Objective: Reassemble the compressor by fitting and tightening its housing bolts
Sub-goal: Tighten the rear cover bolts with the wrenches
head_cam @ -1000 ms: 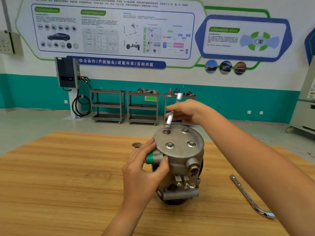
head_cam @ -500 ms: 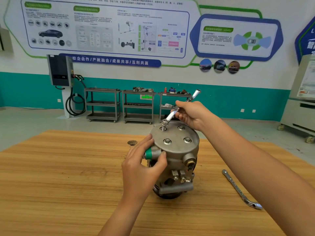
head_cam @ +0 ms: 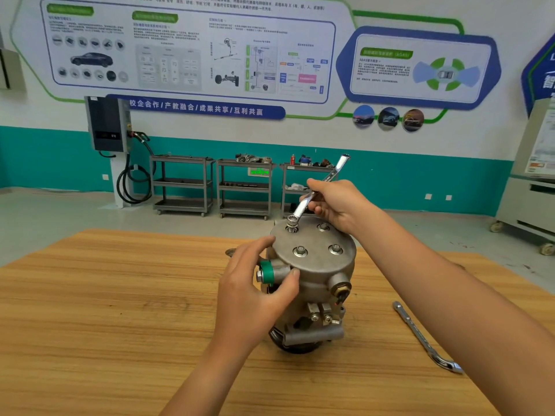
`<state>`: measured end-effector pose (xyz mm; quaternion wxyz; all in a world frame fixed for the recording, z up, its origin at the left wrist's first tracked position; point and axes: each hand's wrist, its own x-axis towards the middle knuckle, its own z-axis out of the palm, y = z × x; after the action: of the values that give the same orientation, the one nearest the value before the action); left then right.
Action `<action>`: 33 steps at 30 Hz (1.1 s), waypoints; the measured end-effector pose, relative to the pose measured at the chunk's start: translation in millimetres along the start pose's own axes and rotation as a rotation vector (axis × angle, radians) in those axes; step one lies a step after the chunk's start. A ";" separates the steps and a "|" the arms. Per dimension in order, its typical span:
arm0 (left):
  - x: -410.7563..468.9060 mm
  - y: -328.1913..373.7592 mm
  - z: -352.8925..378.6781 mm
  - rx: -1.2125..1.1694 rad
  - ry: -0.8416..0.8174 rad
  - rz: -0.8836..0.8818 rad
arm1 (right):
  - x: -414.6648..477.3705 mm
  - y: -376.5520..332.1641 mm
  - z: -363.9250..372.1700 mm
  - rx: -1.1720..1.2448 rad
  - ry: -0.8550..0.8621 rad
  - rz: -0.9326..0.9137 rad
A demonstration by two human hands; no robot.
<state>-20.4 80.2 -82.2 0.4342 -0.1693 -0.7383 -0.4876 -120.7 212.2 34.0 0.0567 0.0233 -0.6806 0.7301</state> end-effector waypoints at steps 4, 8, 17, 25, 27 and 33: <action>6.2 3.7 -3.9 0.053 -0.074 0.010 | 4.1 0.3 -4.3 0.178 0.056 0.044; 4.8 3.1 -0.4 0.050 -0.074 0.008 | 0.1 -2.5 -12.0 0.256 0.069 0.038; -1.9 -1.5 5.6 0.051 -0.011 0.042 | -37.1 52.8 -119.9 -0.130 0.191 0.117; -6.5 -10.4 7.7 0.045 0.055 0.089 | -59.5 168.9 -141.0 -0.872 0.229 0.270; -8.4 -12.9 7.9 0.017 0.068 0.070 | -56.7 172.0 -140.3 -1.013 0.253 0.258; -9.0 -14.6 6.2 -0.022 0.068 0.016 | -54.6 173.3 -130.5 -1.471 0.208 0.233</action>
<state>-28.1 80.3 -98.8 0.4610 -0.1633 -0.7164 -0.4976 -80.6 327.8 -153.3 0.0438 -0.1620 -0.9820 0.0869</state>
